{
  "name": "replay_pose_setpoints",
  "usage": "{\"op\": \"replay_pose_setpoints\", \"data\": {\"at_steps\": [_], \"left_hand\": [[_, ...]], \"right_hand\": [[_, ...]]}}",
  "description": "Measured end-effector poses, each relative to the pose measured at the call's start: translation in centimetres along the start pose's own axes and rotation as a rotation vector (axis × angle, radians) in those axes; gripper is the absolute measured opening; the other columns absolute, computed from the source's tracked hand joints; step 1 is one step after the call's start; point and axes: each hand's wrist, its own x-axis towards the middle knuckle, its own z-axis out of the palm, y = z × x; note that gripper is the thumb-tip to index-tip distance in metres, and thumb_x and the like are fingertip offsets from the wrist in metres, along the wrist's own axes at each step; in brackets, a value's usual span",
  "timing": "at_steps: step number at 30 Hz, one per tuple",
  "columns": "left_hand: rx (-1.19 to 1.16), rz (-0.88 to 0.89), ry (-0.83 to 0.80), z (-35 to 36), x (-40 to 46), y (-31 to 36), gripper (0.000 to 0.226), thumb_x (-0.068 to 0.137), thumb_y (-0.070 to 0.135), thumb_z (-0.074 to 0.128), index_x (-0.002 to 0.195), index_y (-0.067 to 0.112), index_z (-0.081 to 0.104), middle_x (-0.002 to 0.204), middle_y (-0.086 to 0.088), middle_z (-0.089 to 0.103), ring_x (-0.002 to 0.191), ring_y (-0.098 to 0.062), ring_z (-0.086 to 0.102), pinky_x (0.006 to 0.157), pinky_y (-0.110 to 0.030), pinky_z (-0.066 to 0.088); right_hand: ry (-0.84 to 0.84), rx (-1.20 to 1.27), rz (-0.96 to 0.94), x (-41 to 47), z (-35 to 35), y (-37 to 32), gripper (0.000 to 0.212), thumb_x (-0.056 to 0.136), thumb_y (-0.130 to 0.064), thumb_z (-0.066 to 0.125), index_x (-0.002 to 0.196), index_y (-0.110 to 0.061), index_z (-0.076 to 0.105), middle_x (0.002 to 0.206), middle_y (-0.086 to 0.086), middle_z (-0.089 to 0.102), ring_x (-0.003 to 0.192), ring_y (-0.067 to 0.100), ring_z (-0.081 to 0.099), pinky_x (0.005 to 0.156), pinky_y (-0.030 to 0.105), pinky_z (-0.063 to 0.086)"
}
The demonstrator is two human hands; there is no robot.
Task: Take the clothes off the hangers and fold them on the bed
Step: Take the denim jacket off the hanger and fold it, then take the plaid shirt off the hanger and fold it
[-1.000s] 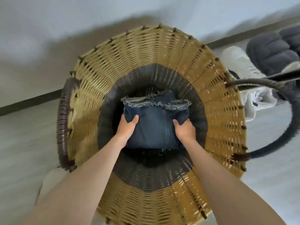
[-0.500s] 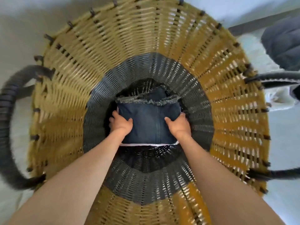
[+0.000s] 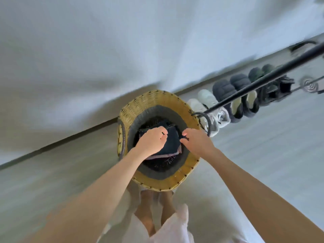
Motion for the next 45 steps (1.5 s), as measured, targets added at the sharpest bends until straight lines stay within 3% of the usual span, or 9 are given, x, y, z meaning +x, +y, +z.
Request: {"op": "replay_pose_setpoints", "data": {"at_steps": [13, 16, 20, 24, 28, 35, 38, 41, 45], "left_hand": [[0.212, 0.533, 0.393, -14.6, -16.5, 24.1, 0.028, 0.1, 0.021, 0.037, 0.121, 0.02, 0.055, 0.122, 0.003, 0.059, 0.105, -0.015, 0.058, 0.091, -0.024, 0.045], [0.232, 0.631, 0.505, -16.1, -19.5, 28.6, 0.026, 0.099, 0.02, 0.039, 0.119, 0.02, 0.058, 0.118, 0.003, 0.061, 0.098, -0.015, 0.06, 0.088, -0.025, 0.046], [0.22, 0.74, 0.666, -17.1, -22.9, 33.2, 0.026, 0.098, 0.017, 0.041, 0.117, 0.018, 0.059, 0.114, 0.005, 0.06, 0.097, -0.016, 0.059, 0.082, -0.026, 0.044], [0.294, 1.0, 0.978, -19.1, -26.8, 41.3, 0.024, 0.094, 0.006, 0.045, 0.109, 0.01, 0.063, 0.108, -0.001, 0.061, 0.098, -0.019, 0.059, 0.076, -0.024, 0.043], [0.45, 1.202, 1.268, -22.6, -29.2, 47.6, 0.036, 0.089, 0.014, 0.032, 0.104, 0.006, 0.064, 0.108, -0.01, 0.061, 0.099, -0.028, 0.06, 0.079, -0.032, 0.048], [0.559, 1.081, 1.701, -30.9, -31.2, 58.2, 0.061, 0.083, 0.004, 0.052, 0.141, 0.004, 0.035, 0.15, -0.023, 0.026, 0.14, -0.042, 0.019, 0.112, -0.055, 0.021], [0.576, 0.964, 1.774, -33.0, -31.5, 61.4, 0.069, 0.082, 0.007, 0.053, 0.145, -0.001, 0.026, 0.152, -0.026, 0.018, 0.141, -0.043, 0.015, 0.114, -0.056, 0.017], [0.576, 0.86, 1.829, -33.7, -31.3, 64.5, 0.068, 0.084, 0.013, 0.051, 0.145, -0.004, 0.024, 0.152, -0.028, 0.016, 0.142, -0.043, 0.014, 0.114, -0.056, 0.015], [0.608, 0.664, 1.897, -33.7, -30.5, 66.6, 0.07, 0.087, 0.023, 0.046, 0.147, -0.002, 0.018, 0.154, -0.026, 0.011, 0.143, -0.04, 0.01, 0.114, -0.057, 0.013]], "right_hand": [[0.252, -0.101, -0.072, -23.7, -24.4, -0.7, 0.034, 0.096, -0.032, 0.048, 0.122, -0.013, 0.057, 0.123, 0.003, 0.059, 0.111, 0.023, 0.055, 0.092, 0.033, 0.043], [0.341, -0.088, -0.11, -28.3, -27.8, 0.9, 0.019, 0.095, -0.035, 0.05, 0.102, -0.021, 0.061, 0.105, -0.004, 0.06, 0.106, 0.024, 0.053, 0.09, 0.03, 0.04], [0.412, -0.08, -0.12, -33.2, -31.1, 2.8, 0.04, 0.095, -0.039, 0.048, 0.127, -0.015, 0.054, 0.129, 0.004, 0.056, 0.117, 0.022, 0.053, 0.1, 0.033, 0.042], [0.583, -0.11, -0.126, -39.4, -37.4, 5.9, 0.044, 0.097, -0.04, 0.045, 0.127, -0.01, 0.053, 0.11, 0.006, 0.064, 0.064, 0.008, 0.052, 0.06, 0.02, 0.044], [0.709, -0.075, -0.121, -42.9, -42.9, 7.5, 0.041, 0.097, -0.038, 0.046, 0.128, -0.011, 0.053, 0.109, 0.008, 0.067, 0.077, 0.017, 0.063, 0.075, 0.033, 0.054], [0.998, -0.081, -0.04, -45.5, -53.7, 9.4, 0.037, 0.098, -0.034, 0.044, 0.126, -0.013, 0.054, 0.062, -0.004, 0.055, 0.049, 0.011, 0.048, 0.054, 0.026, 0.044], [1.091, -0.113, 0.03, -45.8, -57.1, 11.3, 0.043, 0.098, -0.033, 0.042, 0.138, -0.015, 0.044, 0.085, -0.004, 0.062, 0.065, 0.009, 0.055, 0.06, 0.026, 0.047], [1.183, -0.112, 0.12, -46.2, -60.6, 13.9, 0.052, 0.097, -0.035, 0.044, 0.143, -0.014, 0.034, 0.138, 0.009, 0.048, 0.112, 0.024, 0.055, 0.087, 0.038, 0.051], [1.294, -0.1, 0.276, -46.9, -64.7, 16.7, 0.055, 0.097, -0.034, 0.044, 0.145, -0.011, 0.031, 0.145, 0.013, 0.036, 0.132, 0.034, 0.034, 0.103, 0.051, 0.037]]}}
